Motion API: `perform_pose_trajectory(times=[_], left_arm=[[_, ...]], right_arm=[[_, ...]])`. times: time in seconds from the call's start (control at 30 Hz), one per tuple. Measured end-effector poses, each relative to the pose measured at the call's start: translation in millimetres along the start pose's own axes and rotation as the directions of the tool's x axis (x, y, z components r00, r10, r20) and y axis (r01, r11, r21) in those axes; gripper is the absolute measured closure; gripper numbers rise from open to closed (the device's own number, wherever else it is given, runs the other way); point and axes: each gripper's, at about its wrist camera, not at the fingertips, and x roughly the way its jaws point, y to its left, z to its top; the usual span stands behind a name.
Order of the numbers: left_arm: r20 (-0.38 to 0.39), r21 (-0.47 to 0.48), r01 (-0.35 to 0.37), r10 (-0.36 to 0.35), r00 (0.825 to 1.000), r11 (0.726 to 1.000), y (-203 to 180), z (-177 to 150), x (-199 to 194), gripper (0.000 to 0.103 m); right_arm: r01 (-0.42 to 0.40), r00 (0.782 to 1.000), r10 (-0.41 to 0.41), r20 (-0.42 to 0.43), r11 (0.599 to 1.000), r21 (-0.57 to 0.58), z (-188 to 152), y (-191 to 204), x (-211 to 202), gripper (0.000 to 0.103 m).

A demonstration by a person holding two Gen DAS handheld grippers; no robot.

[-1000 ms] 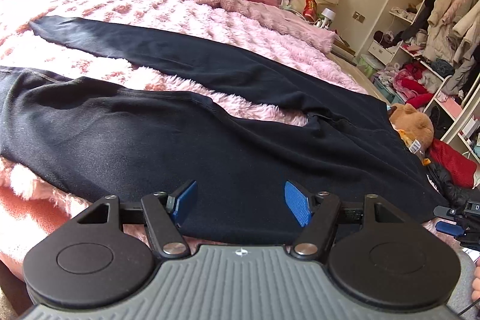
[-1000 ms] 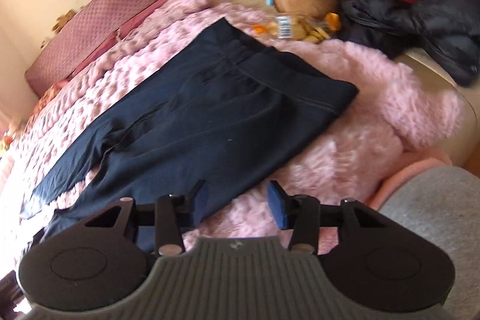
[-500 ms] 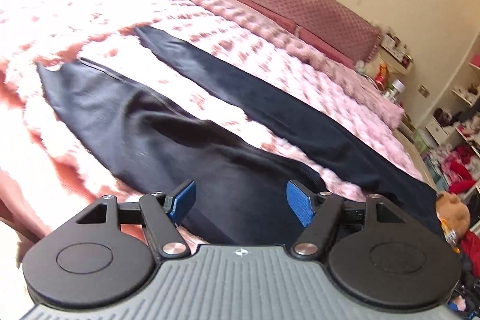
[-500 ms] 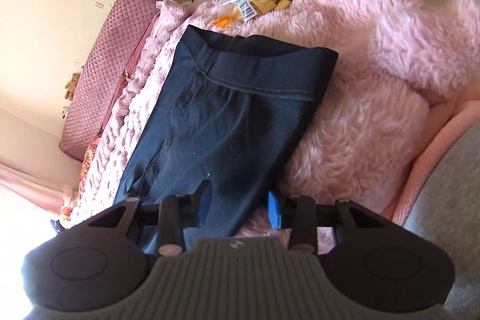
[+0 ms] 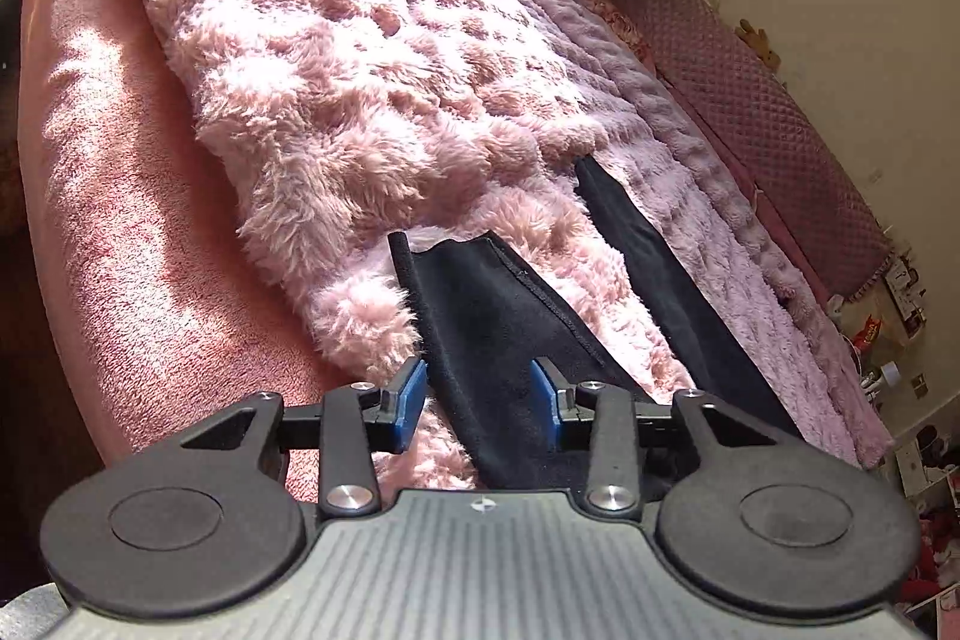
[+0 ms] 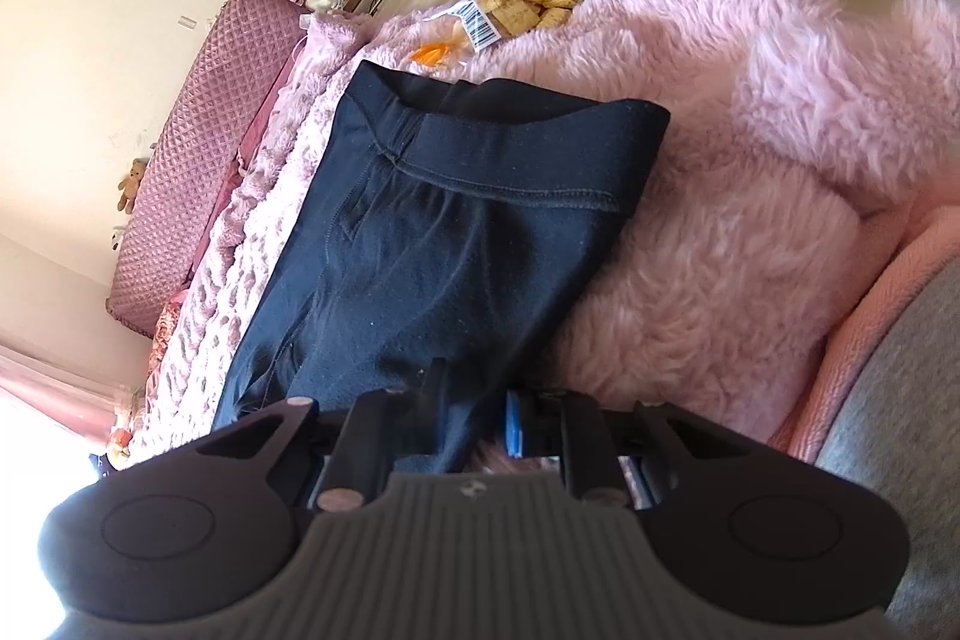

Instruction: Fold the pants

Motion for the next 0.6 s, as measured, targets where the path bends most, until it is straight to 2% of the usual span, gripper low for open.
perform_pose_trajectory(times=[0.03,0.1,0.23,0.3,0.37,0.43,0.57,0.6], left_arm=[[-0.028,-0.033,0.0,-0.001,1.0,0.999,8,1,9,0.072],[-0.075,-0.107,0.037,-0.045,0.996,0.994,22,2,21,0.076],[-0.095,-0.223,0.135,-0.159,0.983,0.965,39,7,36,0.078],[-0.095,-0.258,0.134,-0.164,0.982,0.957,46,10,47,0.079],[-0.114,-0.292,0.133,-0.173,0.978,0.947,52,12,59,0.087],[-0.12,-0.345,0.154,-0.206,0.971,0.926,59,11,66,0.1],[-0.108,-0.452,0.163,-0.235,0.966,0.877,69,8,65,0.102],[-0.101,-0.468,0.17,-0.244,0.965,0.867,70,8,63,0.102]], right_arm=[[0.004,1.0,-0.004,0.002,1.0,0.001,-1,0,0,0.089],[0.018,1.0,-0.018,0.005,1.0,-0.006,-2,2,0,0.089],[0.053,0.999,-0.053,0.013,0.998,-0.036,-4,8,4,0.088],[0.066,0.998,-0.066,0.012,0.997,-0.049,-4,10,6,0.087],[0.072,0.997,-0.071,0.014,0.996,-0.059,-4,11,8,0.087],[0.068,0.998,-0.067,0.017,0.996,-0.054,-3,10,8,0.087],[0.043,0.999,-0.043,0.019,0.999,-0.028,-1,7,8,0.086],[0.029,0.999,-0.029,0.034,0.999,-0.028,-2,8,5,0.09]])
